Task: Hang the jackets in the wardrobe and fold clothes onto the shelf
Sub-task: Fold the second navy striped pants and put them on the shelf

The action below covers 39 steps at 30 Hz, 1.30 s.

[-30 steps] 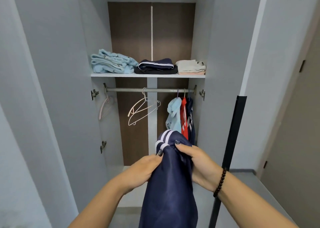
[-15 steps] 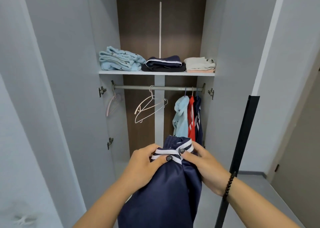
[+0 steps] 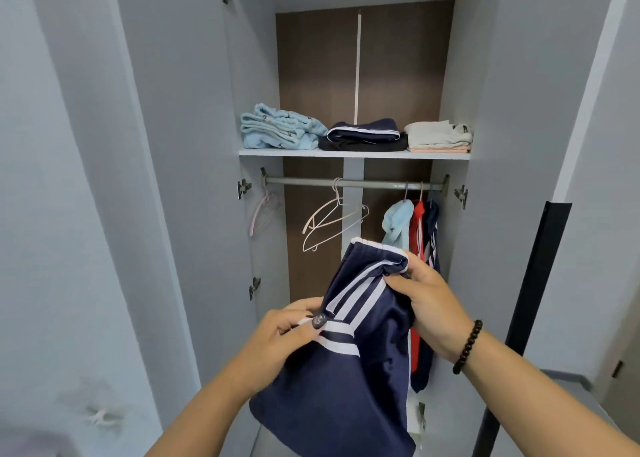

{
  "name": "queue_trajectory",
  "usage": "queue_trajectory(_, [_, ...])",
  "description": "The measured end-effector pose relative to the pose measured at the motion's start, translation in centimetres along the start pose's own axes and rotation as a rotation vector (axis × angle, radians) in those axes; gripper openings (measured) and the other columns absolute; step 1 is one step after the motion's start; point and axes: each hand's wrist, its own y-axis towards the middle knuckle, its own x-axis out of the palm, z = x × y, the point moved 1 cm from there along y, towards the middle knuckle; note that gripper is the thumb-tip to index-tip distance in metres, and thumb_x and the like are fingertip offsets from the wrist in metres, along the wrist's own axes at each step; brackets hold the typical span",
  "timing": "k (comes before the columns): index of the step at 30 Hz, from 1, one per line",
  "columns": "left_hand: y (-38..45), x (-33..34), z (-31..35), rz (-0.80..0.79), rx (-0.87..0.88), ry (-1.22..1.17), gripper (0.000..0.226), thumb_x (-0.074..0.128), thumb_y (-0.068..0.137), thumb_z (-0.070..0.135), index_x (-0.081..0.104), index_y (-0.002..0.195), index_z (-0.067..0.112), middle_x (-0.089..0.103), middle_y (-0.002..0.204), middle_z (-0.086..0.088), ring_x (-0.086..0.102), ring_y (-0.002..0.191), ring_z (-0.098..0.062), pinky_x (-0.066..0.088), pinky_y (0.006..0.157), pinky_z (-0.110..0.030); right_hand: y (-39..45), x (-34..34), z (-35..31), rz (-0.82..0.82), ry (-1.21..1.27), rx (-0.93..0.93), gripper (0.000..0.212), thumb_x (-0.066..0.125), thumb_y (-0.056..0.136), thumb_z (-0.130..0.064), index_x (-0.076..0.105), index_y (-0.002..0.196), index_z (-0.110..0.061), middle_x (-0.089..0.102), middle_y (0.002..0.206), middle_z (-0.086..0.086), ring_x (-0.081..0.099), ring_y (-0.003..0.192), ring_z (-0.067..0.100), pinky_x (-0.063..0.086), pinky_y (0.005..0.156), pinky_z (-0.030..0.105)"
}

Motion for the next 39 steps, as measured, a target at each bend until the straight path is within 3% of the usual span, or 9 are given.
queue_trajectory(3, [0.4,0.0,0.4,0.073,-0.104,-0.089,0.057,0.04,0.092,0.05,0.076,0.065,0.014,0.071,0.113,0.003,0.061,0.113,-0.012,0.04,0.099,-0.031,0.8,0.3,-0.8,0.003,0.138,0.001,0.044,0.045,0.092,0.004,0.075,0.095,-0.028,0.073,0.1,0.005,0.07,0.09,0.018,0.056,0.074,0.025])
queue_trajectory(6, [0.7,0.6,0.8,0.172,-0.107,0.057,0.035,0.058,0.08,0.053,0.065,0.065,0.022,0.064,0.074,0.005,0.057,0.075,-0.009,0.044,0.08,-0.029,1.4,0.5,-1.4,0.024,0.252,-0.002,0.047,0.041,0.089,0.007,0.078,0.088,-0.022,0.074,0.092,0.006,0.071,0.083,0.016,0.057,0.069,0.025])
queue_trajectory(8, [1.0,1.1,0.7,0.192,-0.069,-0.012,0.017,0.067,0.079,0.034,0.056,0.087,0.022,0.068,0.086,-0.001,0.061,0.083,-0.016,0.049,0.085,-0.034,1.6,0.7,-1.6,0.008,0.321,-0.005,0.05,0.036,0.088,0.011,0.078,0.09,-0.017,0.074,0.095,0.009,0.07,0.087,0.018,0.058,0.074,0.027])
queue_trajectory(11, [1.3,1.1,-0.1,0.112,-0.109,-0.114,0.05,0.074,0.077,0.026,0.042,0.116,0.019,0.072,0.107,-0.005,0.068,0.101,-0.022,0.054,0.09,-0.04,1.8,0.5,-1.2,0.029,0.413,0.041,0.051,0.033,0.087,0.012,0.076,0.096,-0.013,0.072,0.099,0.013,0.07,0.087,0.022,0.058,0.072,0.03])
queue_trajectory(15, [1.0,1.8,-3.1,-0.045,-0.207,0.252,0.025,0.066,0.089,0.017,0.062,0.113,0.013,0.071,0.105,-0.009,0.067,0.1,-0.027,0.053,0.091,-0.048,1.8,-0.5,0.1,0.151,0.465,0.128,0.045,0.034,0.088,0.009,0.071,0.102,-0.013,0.072,0.084,0.013,0.07,0.071,0.023,0.058,0.062,0.033])
queue_trajectory(20, [3.5,3.6,-2.2,0.108,-0.196,0.359,0.015,0.05,0.097,0.018,0.063,0.102,0.013,0.07,0.097,-0.006,0.066,0.094,-0.026,0.052,0.087,-0.049,2.3,-2.8,0.4,0.189,0.144,0.218,0.055,0.032,0.072,0.017,0.063,0.113,-0.001,0.064,0.099,0.021,0.065,0.081,0.027,0.055,0.069,0.036])
queue_trajectory(25, [5.9,4.1,-0.1,0.082,-0.071,0.385,0.017,0.058,0.093,0.014,0.071,0.098,0.023,0.072,0.086,0.007,0.067,0.083,-0.013,0.054,0.077,-0.036,1.2,-2.6,2.2,-0.061,-0.136,0.415,0.057,0.058,0.082,0.005,0.048,0.131,-0.024,0.054,0.125,0.001,0.06,0.109,0.019,0.055,0.076,0.032])
queue_trajectory(32, [5.8,0.7,1.2,0.071,-0.091,0.514,0.012,0.068,0.088,0.023,0.076,0.085,0.031,0.072,0.076,0.012,0.068,0.075,-0.008,0.052,0.065,-0.024,0.4,-2.5,5.1,-0.049,-0.525,0.267,0.026,0.071,0.081,-0.002,0.069,0.101,-0.019,0.069,0.1,0.002,0.066,0.091,0.012,0.056,0.077,0.022])
queue_trajectory(39, [4.5,-5.6,-0.2,0.325,-0.454,0.545,0.025,0.086,0.066,0.033,0.07,0.066,0.013,0.069,0.063,0.0,0.063,0.058,-0.013,0.048,0.053,-0.023,2.0,-5.7,2.8,0.19,-0.843,0.174,0.011,0.075,0.078,-0.01,0.072,0.074,-0.02,0.07,0.075,0.0,0.066,0.077,0.017,0.055,0.073,0.029])
